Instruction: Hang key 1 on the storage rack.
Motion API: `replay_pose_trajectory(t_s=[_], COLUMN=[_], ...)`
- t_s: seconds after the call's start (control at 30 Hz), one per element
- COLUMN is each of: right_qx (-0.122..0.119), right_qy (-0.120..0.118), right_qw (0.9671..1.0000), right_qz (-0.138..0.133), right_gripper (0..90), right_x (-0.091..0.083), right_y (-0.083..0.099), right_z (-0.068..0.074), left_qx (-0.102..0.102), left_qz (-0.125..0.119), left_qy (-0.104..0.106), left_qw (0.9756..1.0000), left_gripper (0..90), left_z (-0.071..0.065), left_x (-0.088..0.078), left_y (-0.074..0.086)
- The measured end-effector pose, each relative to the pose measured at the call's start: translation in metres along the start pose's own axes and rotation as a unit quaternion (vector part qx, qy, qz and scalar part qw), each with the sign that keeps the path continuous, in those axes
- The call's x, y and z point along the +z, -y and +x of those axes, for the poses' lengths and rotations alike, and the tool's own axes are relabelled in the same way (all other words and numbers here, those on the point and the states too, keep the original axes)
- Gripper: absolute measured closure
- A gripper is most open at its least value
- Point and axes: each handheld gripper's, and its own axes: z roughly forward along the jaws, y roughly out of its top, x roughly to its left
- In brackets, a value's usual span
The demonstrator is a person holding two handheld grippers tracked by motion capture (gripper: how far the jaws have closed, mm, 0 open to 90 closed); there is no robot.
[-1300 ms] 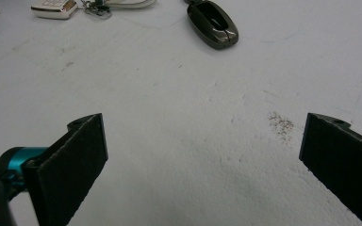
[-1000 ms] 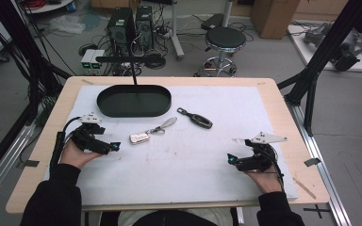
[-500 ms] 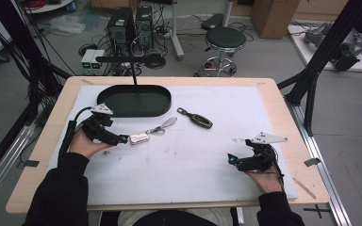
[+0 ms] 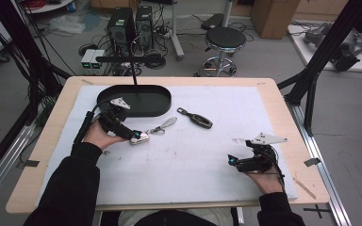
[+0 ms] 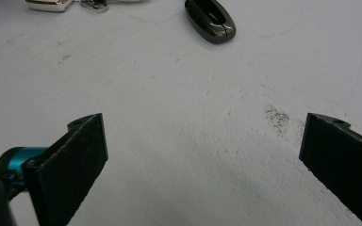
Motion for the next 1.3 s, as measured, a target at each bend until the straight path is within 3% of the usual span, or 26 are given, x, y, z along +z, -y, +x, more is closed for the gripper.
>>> replay_pose_trajectory(t_s=[0.47,0.8,0.93,1.13,1.3], right_qx=[0.003,0.003,-0.001,-0.001,-0.003], right_qy=[-0.001,-0.003,0.004,0.007,0.003], right_qw=[1.0000,1.0000,1.0000,1.0000,1.0000], right_qz=[-0.001,-0.002,-0.002,0.000,-0.003], right_gripper=[0.8,0.8,0.8,0.8,0.8], right_x=[-0.001,-0.001,-0.002,-0.002,-0.002], right_y=[0.001,0.002,0.002,0.002,0.002], right_z=[-0.001,-0.003,-0.002,-0.002,-0.002], left_qx=[0.045,0.070,0.067,0.072,0.065], left_qz=[0.043,0.079,0.085,0.111,0.122], left_qy=[0.031,0.048,0.051,0.053,0.055], left_qw=[0.9976,0.9932,0.9928,0.9898,0.9888], left_gripper=[1.7,1.9,2.3,4.1,7.7], left_z=[-0.022,-0.032,-0.034,-0.035,-0.030], left_x=[0.040,0.073,0.085,0.102,0.111], left_y=[-0.042,-0.069,-0.076,-0.082,-0.085])
